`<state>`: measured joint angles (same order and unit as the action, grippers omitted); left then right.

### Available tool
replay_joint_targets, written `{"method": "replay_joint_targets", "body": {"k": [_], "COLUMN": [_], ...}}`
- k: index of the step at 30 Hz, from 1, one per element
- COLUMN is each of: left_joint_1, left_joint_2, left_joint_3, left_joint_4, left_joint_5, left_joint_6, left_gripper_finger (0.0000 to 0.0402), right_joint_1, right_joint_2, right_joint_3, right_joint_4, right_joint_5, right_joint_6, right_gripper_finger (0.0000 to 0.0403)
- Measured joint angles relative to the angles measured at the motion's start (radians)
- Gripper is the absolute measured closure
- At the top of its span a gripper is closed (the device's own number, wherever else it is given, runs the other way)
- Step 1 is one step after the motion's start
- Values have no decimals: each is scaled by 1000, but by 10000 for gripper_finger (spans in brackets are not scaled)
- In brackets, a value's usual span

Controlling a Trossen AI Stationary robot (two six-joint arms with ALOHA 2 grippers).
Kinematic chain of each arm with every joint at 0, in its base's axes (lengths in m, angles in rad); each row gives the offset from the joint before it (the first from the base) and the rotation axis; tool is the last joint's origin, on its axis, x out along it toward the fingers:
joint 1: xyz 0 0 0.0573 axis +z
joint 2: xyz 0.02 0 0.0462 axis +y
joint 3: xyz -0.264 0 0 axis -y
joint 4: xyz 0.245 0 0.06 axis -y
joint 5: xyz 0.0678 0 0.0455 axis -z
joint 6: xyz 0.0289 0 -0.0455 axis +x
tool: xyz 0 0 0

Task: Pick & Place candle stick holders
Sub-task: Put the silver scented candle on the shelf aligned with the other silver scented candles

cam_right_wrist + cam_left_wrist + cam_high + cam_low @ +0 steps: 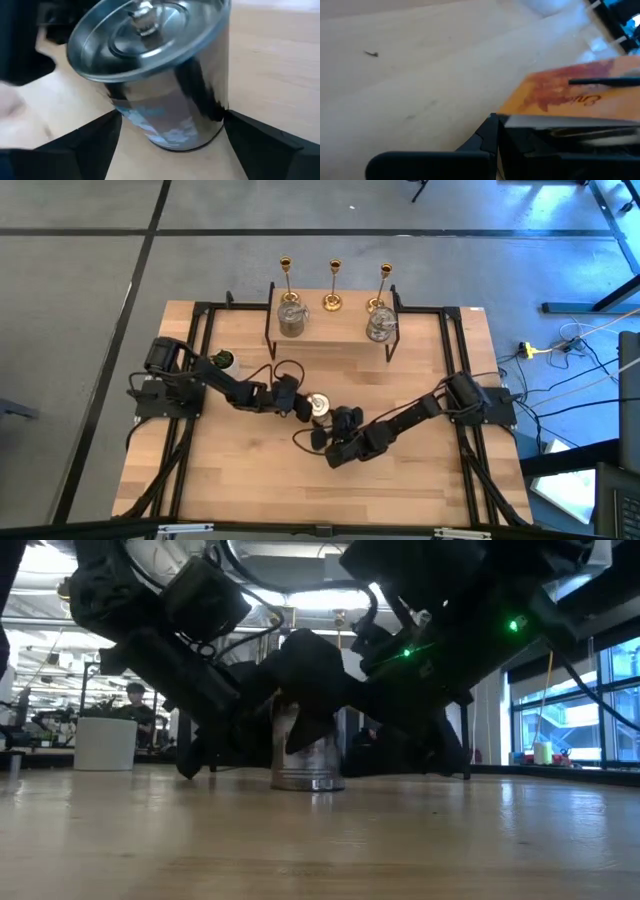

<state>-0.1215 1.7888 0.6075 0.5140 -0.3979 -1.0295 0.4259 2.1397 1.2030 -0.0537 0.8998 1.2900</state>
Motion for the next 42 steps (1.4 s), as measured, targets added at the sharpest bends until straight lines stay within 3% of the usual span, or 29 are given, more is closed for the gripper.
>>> {"method": "replay_joint_targets", "body": {"k": [8, 13, 18, 36, 42], "left_joint_1": [8, 8, -3, -47, -57], "left_joint_2": [2, 2, 2, 2, 2], "left_joint_3": [1, 1, 1, 1, 2], "left_joint_4": [29, 45, 44, 29, 16], "left_joint_5": [8, 8, 7, 15, 14], "left_joint_6": [-6, -6, -6, -29, -39], "left_gripper_finger": [400, 400, 400, 400, 400], "right_joint_1": [2, 0, 0, -5, -25], "right_joint_2": [-8, -12, -12, -12, -11], "right_joint_3": [0, 0, 0, 2, 59], "right_joint_4": [37, 37, 34, 61, -21], "right_joint_5": [-159, -195, -204, -205, -227], "right_joint_6": [-116, -93, -179, -207, -241], "right_gripper_finger": [48, 48, 48, 45, 26]}}
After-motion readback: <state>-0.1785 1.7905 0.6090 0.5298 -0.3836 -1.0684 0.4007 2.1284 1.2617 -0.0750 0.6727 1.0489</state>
